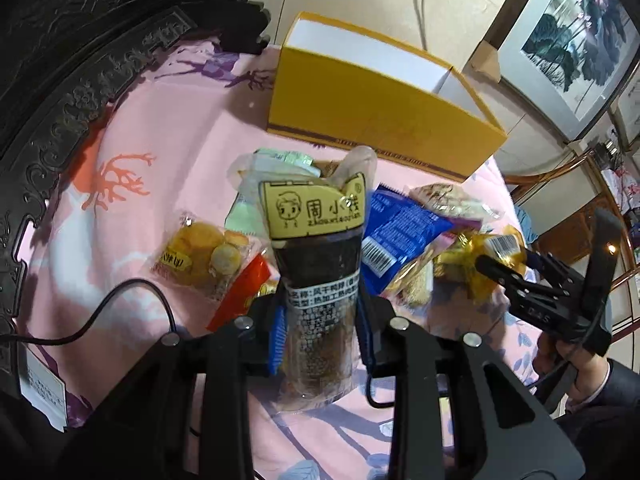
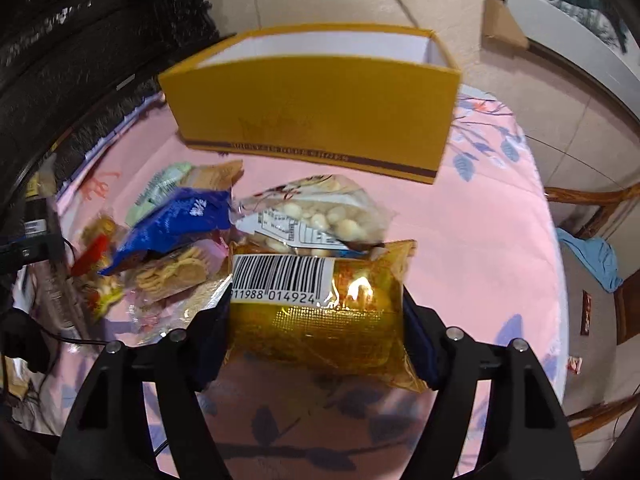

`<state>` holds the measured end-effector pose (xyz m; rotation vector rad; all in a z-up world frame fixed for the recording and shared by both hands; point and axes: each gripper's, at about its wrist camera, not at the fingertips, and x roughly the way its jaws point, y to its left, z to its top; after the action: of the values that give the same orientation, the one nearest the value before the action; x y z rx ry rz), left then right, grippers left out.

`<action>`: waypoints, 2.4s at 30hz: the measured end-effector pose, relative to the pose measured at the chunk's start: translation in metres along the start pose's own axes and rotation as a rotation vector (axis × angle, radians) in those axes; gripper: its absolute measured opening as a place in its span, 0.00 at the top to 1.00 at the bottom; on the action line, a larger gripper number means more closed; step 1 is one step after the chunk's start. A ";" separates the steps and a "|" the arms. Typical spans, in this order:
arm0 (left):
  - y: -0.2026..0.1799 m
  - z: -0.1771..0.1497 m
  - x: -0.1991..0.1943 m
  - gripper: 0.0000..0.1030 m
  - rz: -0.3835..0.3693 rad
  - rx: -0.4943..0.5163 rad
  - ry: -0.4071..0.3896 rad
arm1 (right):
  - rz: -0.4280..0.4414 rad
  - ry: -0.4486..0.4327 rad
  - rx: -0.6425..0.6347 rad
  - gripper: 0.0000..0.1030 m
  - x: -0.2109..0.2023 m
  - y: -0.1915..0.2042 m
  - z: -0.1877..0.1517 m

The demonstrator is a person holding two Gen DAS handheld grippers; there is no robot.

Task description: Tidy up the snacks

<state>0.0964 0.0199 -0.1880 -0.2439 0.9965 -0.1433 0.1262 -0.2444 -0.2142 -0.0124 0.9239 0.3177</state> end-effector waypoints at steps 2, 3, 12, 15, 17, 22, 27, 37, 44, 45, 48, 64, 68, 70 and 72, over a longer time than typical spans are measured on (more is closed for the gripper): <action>-0.002 0.004 -0.006 0.72 -0.013 0.003 -0.019 | 0.005 -0.026 0.011 0.28 -0.013 -0.002 0.001; -0.002 0.006 -0.009 0.72 -0.020 0.006 -0.026 | 0.008 -0.041 0.014 0.28 -0.021 -0.002 0.002; -0.013 0.031 -0.037 0.72 -0.066 0.044 -0.100 | 0.020 -0.122 0.042 0.28 -0.053 0.001 0.018; -0.016 0.039 -0.044 0.72 -0.079 0.046 -0.120 | 0.026 -0.145 0.038 0.28 -0.058 0.004 0.025; -0.017 0.047 -0.049 0.72 -0.088 0.046 -0.136 | 0.030 -0.158 0.034 0.28 -0.062 0.006 0.031; -0.025 0.073 -0.060 0.72 -0.116 0.056 -0.187 | 0.035 -0.203 0.024 0.28 -0.070 0.005 0.054; -0.040 0.110 -0.064 0.72 -0.130 0.099 -0.239 | 0.037 -0.256 0.017 0.28 -0.074 -0.001 0.086; -0.075 0.213 -0.065 0.72 -0.159 0.174 -0.352 | 0.036 -0.377 0.015 0.28 -0.076 -0.012 0.170; -0.094 0.269 -0.041 0.72 -0.157 0.181 -0.382 | 0.031 -0.405 0.046 0.28 -0.057 -0.020 0.221; -0.096 0.272 -0.035 0.72 -0.149 0.188 -0.379 | 0.026 -0.402 0.047 0.28 -0.053 -0.021 0.226; -0.104 0.282 -0.017 0.72 -0.134 0.203 -0.358 | 0.019 -0.390 0.050 0.28 -0.040 -0.025 0.237; -0.099 0.289 0.019 0.07 -0.041 0.124 -0.306 | 0.019 -0.298 0.028 0.01 -0.009 -0.023 0.246; -0.099 0.280 0.015 0.07 -0.047 0.117 -0.295 | 0.017 -0.290 0.038 0.01 -0.012 -0.022 0.240; -0.099 0.277 0.013 0.07 -0.046 0.112 -0.289 | 0.021 -0.289 0.044 0.01 -0.015 -0.021 0.239; -0.099 0.273 0.008 0.07 -0.042 0.111 -0.293 | 0.020 -0.292 0.046 0.01 -0.019 -0.019 0.237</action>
<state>0.3296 -0.0397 -0.0263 -0.1786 0.6903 -0.1947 0.3059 -0.2326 -0.0582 0.0836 0.6414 0.3070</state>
